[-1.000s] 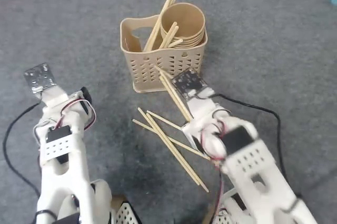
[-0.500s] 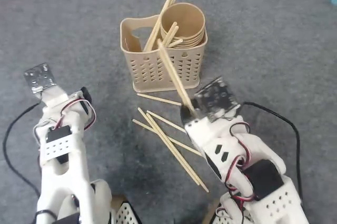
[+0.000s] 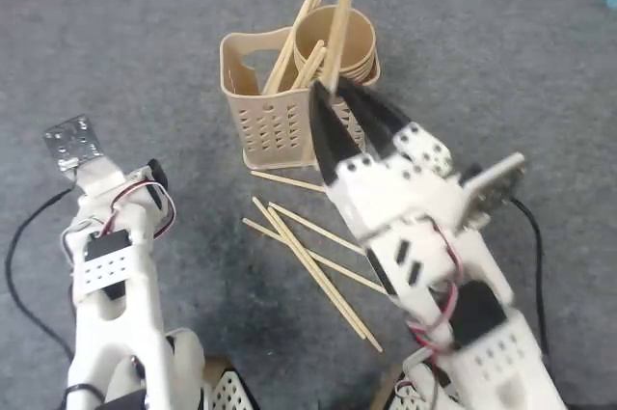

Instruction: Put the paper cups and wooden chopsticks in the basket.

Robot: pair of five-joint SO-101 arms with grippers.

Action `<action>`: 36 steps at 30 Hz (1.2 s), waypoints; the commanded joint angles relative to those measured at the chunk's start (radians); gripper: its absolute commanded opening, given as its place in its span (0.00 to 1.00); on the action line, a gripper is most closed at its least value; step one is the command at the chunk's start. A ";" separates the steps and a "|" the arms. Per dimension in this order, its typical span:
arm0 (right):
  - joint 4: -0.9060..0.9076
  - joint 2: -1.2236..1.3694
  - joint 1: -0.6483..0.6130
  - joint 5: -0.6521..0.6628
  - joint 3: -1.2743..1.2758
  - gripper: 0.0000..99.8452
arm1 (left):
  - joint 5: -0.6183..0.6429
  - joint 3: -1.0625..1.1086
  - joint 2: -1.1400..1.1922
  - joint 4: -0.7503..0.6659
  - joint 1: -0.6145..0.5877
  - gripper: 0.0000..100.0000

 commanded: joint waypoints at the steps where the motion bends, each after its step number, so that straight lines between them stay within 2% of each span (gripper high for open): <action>1: -0.271 0.134 -0.001 -0.011 -0.034 0.01 | -0.003 -0.035 0.002 -0.021 -0.002 0.20; 5: -0.486 0.298 -0.002 -0.011 -0.040 0.01 | -0.003 -0.035 0.000 -0.023 -0.002 0.20; 9: -0.587 0.455 0.001 -0.011 -0.118 0.01 | -0.003 -0.035 0.000 -0.023 -0.002 0.20; 21: -0.595 0.852 0.030 -0.014 -0.399 0.01 | -0.003 -0.038 0.000 -0.025 0.000 0.20; 25: -0.584 0.891 0.064 -0.014 -0.388 0.02 | -0.003 -0.039 0.000 -0.028 0.002 0.20; 30: -0.547 0.888 0.074 -0.014 -0.344 0.16 | -0.003 -0.036 0.000 -0.049 0.003 0.20; 36: -0.499 0.822 0.082 -0.015 -0.351 0.14 | -0.002 -0.036 0.002 -0.051 0.003 0.20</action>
